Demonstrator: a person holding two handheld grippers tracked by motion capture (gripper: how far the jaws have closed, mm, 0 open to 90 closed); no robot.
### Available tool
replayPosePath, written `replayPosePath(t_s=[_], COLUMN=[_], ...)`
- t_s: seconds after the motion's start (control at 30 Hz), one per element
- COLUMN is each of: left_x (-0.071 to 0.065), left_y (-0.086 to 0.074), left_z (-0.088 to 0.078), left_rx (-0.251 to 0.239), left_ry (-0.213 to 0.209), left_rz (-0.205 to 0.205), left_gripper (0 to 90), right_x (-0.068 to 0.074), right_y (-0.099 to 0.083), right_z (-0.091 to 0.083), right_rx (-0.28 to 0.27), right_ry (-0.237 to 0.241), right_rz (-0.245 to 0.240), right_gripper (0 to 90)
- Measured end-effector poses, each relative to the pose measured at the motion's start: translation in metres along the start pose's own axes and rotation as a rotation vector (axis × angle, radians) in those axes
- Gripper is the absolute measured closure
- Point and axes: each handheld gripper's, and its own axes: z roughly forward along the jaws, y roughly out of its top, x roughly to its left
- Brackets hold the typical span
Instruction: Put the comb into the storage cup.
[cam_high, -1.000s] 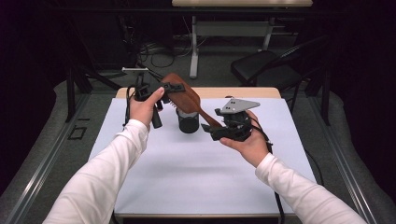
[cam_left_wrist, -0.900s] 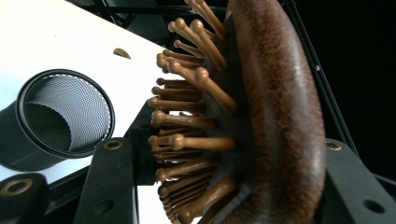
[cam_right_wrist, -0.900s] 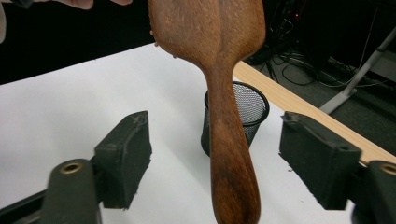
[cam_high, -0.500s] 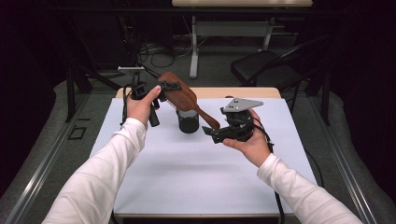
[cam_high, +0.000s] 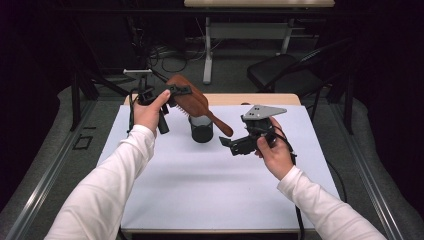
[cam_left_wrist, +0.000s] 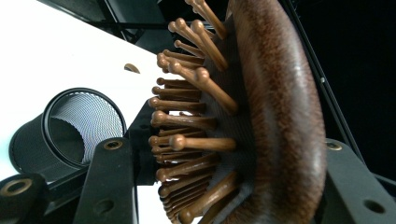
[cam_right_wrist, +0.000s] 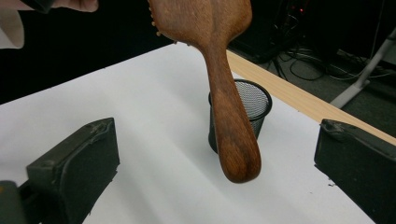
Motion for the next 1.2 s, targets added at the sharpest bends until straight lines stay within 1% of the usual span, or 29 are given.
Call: replayPosePath(t_s=[0.07,0.17,0.3,0.43,0.5,0.67,0.8,0.9,0.97,1.03,1.07,1.2], left_x=[0.000,0.000,0.001,0.002,0.002,0.003,0.001,0.001,0.002,0.001,0.001,0.003], left_y=[0.001,0.003,0.005,0.006,0.007,0.010,0.013,0.015,0.017,0.018,0.019,0.021], left_z=[-0.001,-0.003,-0.004,-0.005,-0.006,-0.009,-0.011,-0.013,-0.015,-0.017,-0.018,-0.020], left_rx=[-0.002,-0.002,-0.026,-0.045,-0.047,-0.067,-0.086,-0.109,-0.111,-0.132,-0.132,-0.152], left_ry=[-0.003,0.006,0.012,0.011,0.011,0.013,0.033,0.040,0.043,0.048,0.053,0.044], left_rz=[0.000,0.002,0.007,0.008,0.020,0.026,0.035,0.044,0.047,0.050,0.057,0.053], left_gripper=[47.7,47.6,47.7,47.6,47.6,47.5,47.4,47.4,47.3,47.3,47.3,47.3], right_x=[-0.001,-0.001,0.000,0.000,-0.001,-0.002,-0.001,0.000,0.000,0.000,0.000,-0.002], right_y=[-0.001,-0.002,-0.004,-0.005,-0.004,-0.005,-0.005,-0.005,-0.005,-0.005,-0.005,-0.005], right_z=[0.000,0.001,0.001,0.001,0.000,-0.001,0.000,0.000,0.001,0.001,0.000,0.000], right_rx=[0.002,0.001,0.003,-0.009,-0.016,-0.001,0.002,0.005,0.011,0.013,0.012,0.009], right_ry=[-0.011,-0.032,-0.053,-0.082,-0.092,-0.091,-0.090,-0.083,-0.086,-0.086,-0.088,-0.091], right_rz=[-0.004,-0.013,-0.034,-0.022,-0.013,-0.010,-0.008,-0.007,-0.012,-0.014,-0.013,-0.005], right_gripper=[0.0,0.0,0.0,0.0,0.0,0.0,0.0,0.0,0.0,0.0,0.0,0.0])
